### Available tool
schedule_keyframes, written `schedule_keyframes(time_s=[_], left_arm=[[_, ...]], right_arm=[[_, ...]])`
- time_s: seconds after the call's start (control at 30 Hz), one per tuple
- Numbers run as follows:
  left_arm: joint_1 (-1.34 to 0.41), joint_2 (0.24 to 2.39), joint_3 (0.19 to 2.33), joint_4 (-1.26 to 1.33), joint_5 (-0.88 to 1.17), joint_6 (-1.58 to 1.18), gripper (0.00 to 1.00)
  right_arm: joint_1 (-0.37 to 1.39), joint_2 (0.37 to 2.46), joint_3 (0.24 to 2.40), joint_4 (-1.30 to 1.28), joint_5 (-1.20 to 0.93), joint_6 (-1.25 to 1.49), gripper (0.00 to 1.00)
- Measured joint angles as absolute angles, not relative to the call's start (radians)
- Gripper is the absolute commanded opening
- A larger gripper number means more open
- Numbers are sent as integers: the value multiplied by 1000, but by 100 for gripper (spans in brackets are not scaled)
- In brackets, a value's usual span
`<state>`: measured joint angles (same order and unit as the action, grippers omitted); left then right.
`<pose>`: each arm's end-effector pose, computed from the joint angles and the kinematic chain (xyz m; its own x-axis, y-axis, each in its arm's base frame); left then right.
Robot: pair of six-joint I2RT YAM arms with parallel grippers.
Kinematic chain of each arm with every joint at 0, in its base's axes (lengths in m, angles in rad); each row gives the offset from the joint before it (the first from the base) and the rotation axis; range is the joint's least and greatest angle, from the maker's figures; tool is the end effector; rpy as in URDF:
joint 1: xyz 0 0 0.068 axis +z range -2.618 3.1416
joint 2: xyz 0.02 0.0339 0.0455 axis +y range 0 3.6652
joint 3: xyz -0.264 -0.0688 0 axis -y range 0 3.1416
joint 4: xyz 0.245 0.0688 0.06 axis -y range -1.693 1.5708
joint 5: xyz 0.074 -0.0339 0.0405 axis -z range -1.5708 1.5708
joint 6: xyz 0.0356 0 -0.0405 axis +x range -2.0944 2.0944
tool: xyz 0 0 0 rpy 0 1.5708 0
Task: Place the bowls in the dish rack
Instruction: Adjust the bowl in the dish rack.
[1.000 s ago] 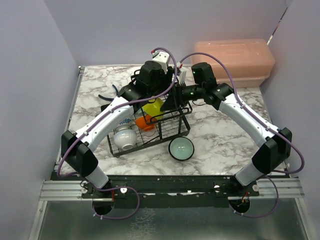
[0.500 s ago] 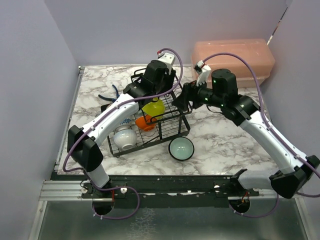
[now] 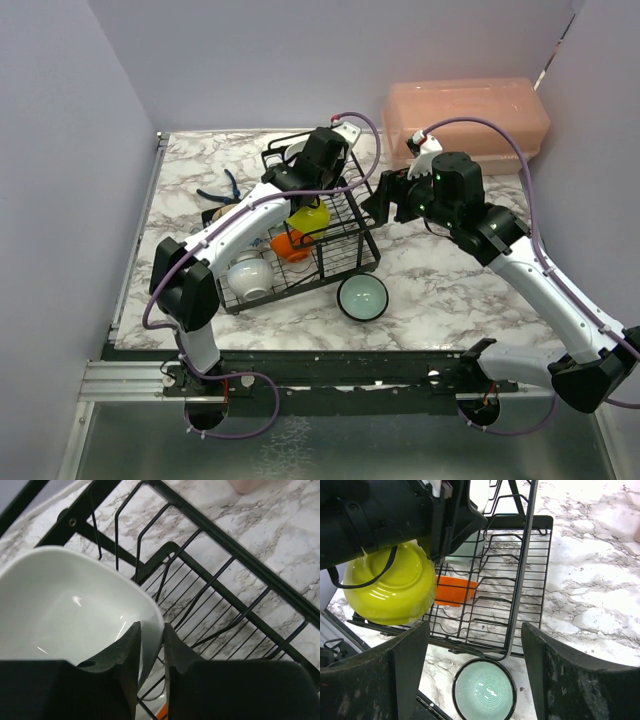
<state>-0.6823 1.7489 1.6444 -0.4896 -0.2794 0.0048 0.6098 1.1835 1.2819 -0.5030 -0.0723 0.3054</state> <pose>0.3216 -0.2486 0.3469 -0.4324 0.3572 -0.8279 0.4308 0.8884 0.1583 0.2107 0.1504 0.3986 -0.4959 0.0194 -0.8682 -0.4997 0.8113 0.3035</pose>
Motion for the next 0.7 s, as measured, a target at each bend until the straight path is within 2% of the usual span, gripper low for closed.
schedule_keyframes(time_s=[0.07, 0.27, 0.7], left_arm=[[-683, 1763, 1655, -495, -280, 23, 9], [-695, 1764, 1708, -479, -275, 42, 0], [-685, 1644, 1669, -441, -206, -41, 0]], right_arm=[[610, 1184, 1282, -503, -72, 305, 77], [610, 1188, 1286, -503, -81, 305, 77], [610, 1286, 1340, -483, -183, 319, 79]])
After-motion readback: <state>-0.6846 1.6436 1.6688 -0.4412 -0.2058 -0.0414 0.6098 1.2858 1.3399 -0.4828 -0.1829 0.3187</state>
